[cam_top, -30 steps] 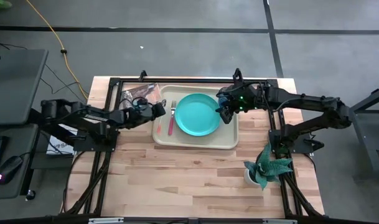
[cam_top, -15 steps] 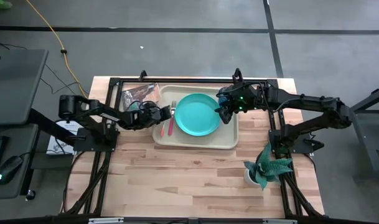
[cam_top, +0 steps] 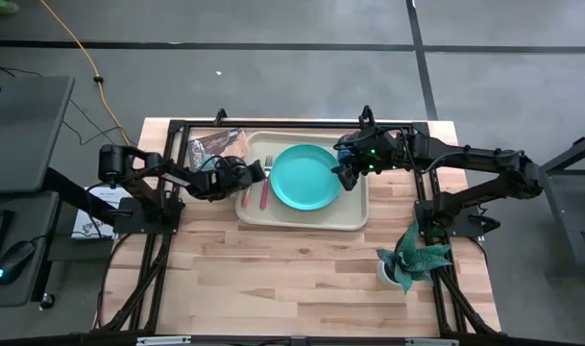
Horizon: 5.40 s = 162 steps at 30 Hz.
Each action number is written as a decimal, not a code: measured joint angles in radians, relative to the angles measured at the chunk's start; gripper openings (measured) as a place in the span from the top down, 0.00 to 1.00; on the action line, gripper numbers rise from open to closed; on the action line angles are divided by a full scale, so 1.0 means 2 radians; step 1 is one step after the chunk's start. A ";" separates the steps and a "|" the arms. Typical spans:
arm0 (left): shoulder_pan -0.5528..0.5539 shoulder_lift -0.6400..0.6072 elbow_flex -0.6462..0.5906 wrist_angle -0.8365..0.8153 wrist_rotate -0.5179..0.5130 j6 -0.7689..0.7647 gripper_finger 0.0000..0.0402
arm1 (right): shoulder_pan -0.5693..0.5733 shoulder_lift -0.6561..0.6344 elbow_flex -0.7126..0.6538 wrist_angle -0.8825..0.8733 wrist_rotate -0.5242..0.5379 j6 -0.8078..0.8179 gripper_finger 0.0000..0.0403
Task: Pick and place plate/cup/fork/spoon on tray
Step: Put the orange spoon on the gray tray, then return to home position
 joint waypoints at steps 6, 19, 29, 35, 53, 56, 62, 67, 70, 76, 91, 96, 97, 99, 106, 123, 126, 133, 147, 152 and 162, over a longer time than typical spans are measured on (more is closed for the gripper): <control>0.001 0.002 0.000 0.001 0.008 0.001 1.00 | 0.000 0.000 0.000 0.000 0.001 0.000 0.52; 0.002 0.001 0.001 0.006 0.012 0.004 0.86 | 0.000 0.000 0.000 0.000 0.011 0.000 0.52; 0.007 -0.007 0.000 -0.002 0.007 0.054 0.74 | 0.000 0.000 0.000 0.000 0.011 0.011 0.52; 0.037 -0.037 0.000 -0.005 0.023 0.129 0.73 | 0.000 0.000 0.000 0.000 0.011 0.012 0.52; 0.056 -0.332 0.000 0.033 0.280 0.466 0.88 | 0.000 -0.009 0.001 -0.002 -0.015 -0.032 0.52; 0.017 -0.396 0.000 0.028 0.285 0.490 0.97 | 0.000 -0.017 0.001 -0.022 -0.035 -0.045 0.53; -0.084 -0.469 0.001 0.024 0.234 0.506 0.99 | 0.000 -0.046 0.001 -0.032 -0.082 -0.067 0.61; -0.172 -0.490 0.001 0.021 0.174 0.532 1.00 | 0.000 -0.076 0.001 -0.014 -0.103 -0.071 0.78; -0.210 -0.496 -0.001 0.009 0.150 0.551 1.00 | 0.000 -0.092 0.001 -0.001 -0.108 -0.080 0.93; -0.241 -0.536 -0.042 0.017 0.145 0.556 1.00 | 0.000 -0.107 0.001 -0.028 -0.092 -0.117 0.95; -0.216 -0.771 -0.218 0.020 0.205 0.531 1.00 | 0.002 -0.112 0.001 0.000 -0.163 0.023 1.00; -0.216 -0.796 -0.216 -0.038 0.205 0.519 1.00 | 0.014 -0.125 0.001 0.000 -0.160 0.002 1.00; -0.216 -0.796 -0.216 -0.036 0.205 0.519 1.00 | 0.018 -0.130 0.001 -0.001 -0.160 -0.003 1.00; -0.216 -0.794 -0.216 -0.041 0.198 0.519 1.00 | 0.022 -0.146 0.001 -0.010 -0.160 -0.012 1.00; -0.216 -0.790 -0.216 -0.055 0.190 0.519 1.00 | 0.036 -0.263 -0.002 -0.073 -0.104 -0.043 1.00; -0.216 -0.790 -0.216 -0.054 0.190 0.519 1.00 | 0.056 -0.612 -0.430 0.250 -0.110 -0.042 1.00; -0.216 -0.788 -0.216 -0.054 0.190 0.519 1.00 | 0.056 -0.604 -0.450 0.251 -0.116 -0.056 1.00; -0.216 -0.786 -0.216 -0.054 0.190 0.519 1.00 | 0.056 -0.611 -0.508 0.263 -0.103 -0.086 1.00; -0.216 -0.786 -0.216 -0.054 0.190 0.519 1.00 | 0.056 -0.609 -0.532 0.294 -0.080 -0.135 1.00; -0.216 -0.786 -0.216 -0.054 0.190 0.519 1.00 | 0.056 -0.609 -0.532 0.292 -0.064 -0.134 1.00; -0.216 -0.786 -0.216 -0.054 0.190 0.519 1.00 | 0.056 -0.609 -0.532 0.292 -0.064 -0.133 1.00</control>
